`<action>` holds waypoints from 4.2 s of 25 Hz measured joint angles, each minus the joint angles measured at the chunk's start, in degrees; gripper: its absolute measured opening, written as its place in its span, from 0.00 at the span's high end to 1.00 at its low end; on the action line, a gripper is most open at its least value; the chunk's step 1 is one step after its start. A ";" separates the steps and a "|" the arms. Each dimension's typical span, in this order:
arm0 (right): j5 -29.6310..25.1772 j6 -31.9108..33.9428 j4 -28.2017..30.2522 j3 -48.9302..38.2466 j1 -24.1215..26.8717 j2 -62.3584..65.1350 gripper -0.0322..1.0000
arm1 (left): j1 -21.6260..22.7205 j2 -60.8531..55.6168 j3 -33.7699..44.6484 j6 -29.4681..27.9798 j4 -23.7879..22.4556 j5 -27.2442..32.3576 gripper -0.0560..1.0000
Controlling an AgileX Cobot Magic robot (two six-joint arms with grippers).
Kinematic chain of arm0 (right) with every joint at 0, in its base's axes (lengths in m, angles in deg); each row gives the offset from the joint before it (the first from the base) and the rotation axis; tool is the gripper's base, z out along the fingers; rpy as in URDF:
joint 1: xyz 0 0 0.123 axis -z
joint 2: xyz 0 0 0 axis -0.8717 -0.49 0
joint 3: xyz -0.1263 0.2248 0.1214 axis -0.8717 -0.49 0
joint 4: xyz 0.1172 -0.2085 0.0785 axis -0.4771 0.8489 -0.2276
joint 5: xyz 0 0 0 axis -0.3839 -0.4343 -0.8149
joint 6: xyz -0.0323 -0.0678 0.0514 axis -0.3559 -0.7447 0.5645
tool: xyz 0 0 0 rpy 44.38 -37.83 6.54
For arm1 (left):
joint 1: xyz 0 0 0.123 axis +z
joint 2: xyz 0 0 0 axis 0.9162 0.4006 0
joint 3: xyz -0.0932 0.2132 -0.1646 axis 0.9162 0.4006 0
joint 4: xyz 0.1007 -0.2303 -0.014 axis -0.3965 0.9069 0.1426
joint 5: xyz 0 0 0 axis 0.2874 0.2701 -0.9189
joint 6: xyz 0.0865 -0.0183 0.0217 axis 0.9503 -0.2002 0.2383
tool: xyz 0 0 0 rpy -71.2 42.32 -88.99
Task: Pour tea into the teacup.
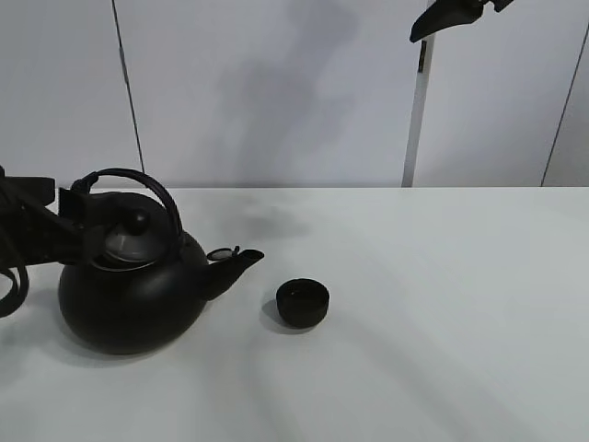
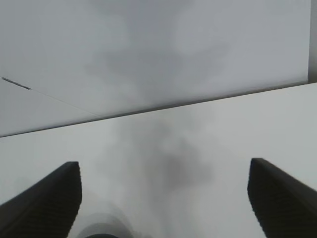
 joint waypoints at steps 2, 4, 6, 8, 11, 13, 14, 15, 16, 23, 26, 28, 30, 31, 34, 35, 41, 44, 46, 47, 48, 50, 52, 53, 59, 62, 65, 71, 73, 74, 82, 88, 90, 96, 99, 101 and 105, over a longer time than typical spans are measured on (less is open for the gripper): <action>0.00 0.00 0.00 0.00 0.00 0.00 0.36 | 0.00 0.00 0.65 0.00 0.16 0.22 0.41; 0.00 0.00 0.00 0.00 0.00 0.00 0.36 | -0.06 0.00 1.12 0.59 -0.66 1.43 0.41; 0.00 0.00 0.00 0.00 0.00 0.00 0.36 | -0.06 0.00 1.16 1.18 -0.66 1.43 0.41; 0.00 0.00 0.00 0.00 0.00 0.00 0.36 | -0.06 0.00 1.16 1.72 -0.66 1.43 0.41; 0.00 0.00 0.00 0.00 0.00 0.00 0.36 | -0.06 -0.06 1.16 1.90 -0.66 1.43 0.41; 0.00 0.00 0.00 0.00 0.00 0.00 0.36 | -0.06 -0.46 1.16 2.01 -1.17 1.43 0.41; 0.00 0.00 0.00 0.00 0.00 0.00 0.36 | -0.06 -0.83 1.16 2.19 -1.28 1.43 0.41; 0.00 0.00 0.00 0.00 0.00 0.00 0.36 | -0.06 -1.25 1.16 2.39 -1.28 1.43 0.41; 0.00 0.00 0.00 0.00 0.00 0.00 0.36 | -0.06 -1.51 1.16 2.57 -1.34 1.43 0.41; 0.00 0.00 0.00 0.00 0.00 0.00 0.36 | -0.06 -1.89 2.04 3.13 -0.14 1.43 0.41; 0.00 0.00 0.00 0.00 0.00 0.00 0.36 | -0.06 -1.89 3.85 3.15 0.52 1.43 0.41; 0.00 0.00 0.00 0.00 0.00 0.00 0.36 | -0.06 -1.89 4.89 3.20 0.75 1.43 0.41; 0.00 0.00 0.00 0.00 0.00 0.00 0.36 | -0.06 -1.89 5.32 3.74 1.10 1.43 0.41; 0.00 0.00 0.00 0.00 0.00 0.00 0.36 | -0.06 -1.89 5.39 3.94 1.20 1.43 0.41; 0.00 0.00 0.00 0.00 0.00 0.00 0.36 | -0.06 -1.89 5.46 4.23 1.22 1.43 0.41; 0.00 0.00 0.00 0.00 0.00 0.00 0.36 | -0.06 -1.89 5.46 4.27 1.33 1.43 0.41; 0.00 0.00 0.00 0.00 0.00 0.00 0.36 | -0.06 -1.89 4.40 4.27 1.38 1.43 0.41; 0.00 0.00 0.00 0.00 0.00 0.00 0.36 | -0.06 -1.89 3.49 4.30 1.12 1.43 0.41; 0.00 0.00 0.00 0.00 0.00 0.00 0.36 | -0.06 -1.89 3.25 4.30 0.90 1.43 0.41; 0.00 0.00 0.00 0.00 0.00 0.00 0.36 | -0.06 -1.89 3.19 4.34 0.72 1.43 0.41; 0.00 0.00 0.00 0.00 0.00 0.00 0.36 | -0.06 -1.82 3.14 4.34 0.60 1.43 0.41; 0.00 0.00 0.00 0.00 0.00 0.00 0.36 | -0.06 -1.35 3.13 4.34 0.31 1.43 0.41; 0.00 0.00 0.00 0.00 0.00 0.00 0.36 | -0.06 -0.96 3.13 4.34 -0.10 1.43 0.41; 0.00 0.00 0.00 0.00 0.00 0.00 0.36 | -0.06 -0.90 3.13 4.34 -0.66 1.43 0.41; 0.00 0.00 0.00 0.00 0.00 0.00 0.36 | -0.06 -0.65 2.62 4.34 -0.66 1.43 0.41; 0.00 0.00 0.00 0.00 0.00 0.00 0.36 | -0.06 -0.54 1.68 4.34 -0.66 1.43 0.41; 0.00 0.00 0.00 0.00 0.00 0.00 0.36 | -0.06 -0.54 0.58 4.34 -0.66 1.43 0.41; 0.00 0.00 0.00 0.00 0.00 0.00 0.36 | -0.06 -0.54 -0.19 4.34 -1.17 1.43 0.41; 0.00 0.00 0.00 0.00 0.00 0.00 0.36 | -0.06 -0.54 -0.19 4.34 -1.11 1.43 0.41; 0.00 0.00 0.00 0.00 0.00 0.00 0.36 | -0.06 -0.54 -0.19 4.34 -1.11 1.64 0.41; 0.00 0.00 0.00 0.00 0.00 0.00 0.36 | -0.06 -0.54 -0.19 4.34 0.27 2.99 0.41; 0.00 0.00 0.00 0.00 0.00 0.00 0.36 | -0.06 -0.54 -0.19 5.61 2.23 3.88 0.41; 0.00 0.00 0.00 0.00 0.00 0.00 0.36 | -0.06 -0.54 -0.19 5.82 2.72 4.13 0.41; 0.00 0.00 0.00 0.00 0.00 0.00 0.36 | -0.06 -0.54 -0.19 5.87 3.23 4.40 0.41; 0.00 0.00 0.00 0.00 0.00 0.00 0.36 | -0.06 -0.54 -0.19 5.87 2.85 4.40 0.41; 0.00 0.00 0.00 0.00 0.00 0.00 0.36 | -0.06 -0.54 -0.19 5.82 2.57 4.40 0.41; 0.00 0.00 0.00 0.00 0.00 0.00 0.36 | -0.06 -0.54 -0.19 5.68 1.07 4.52 0.41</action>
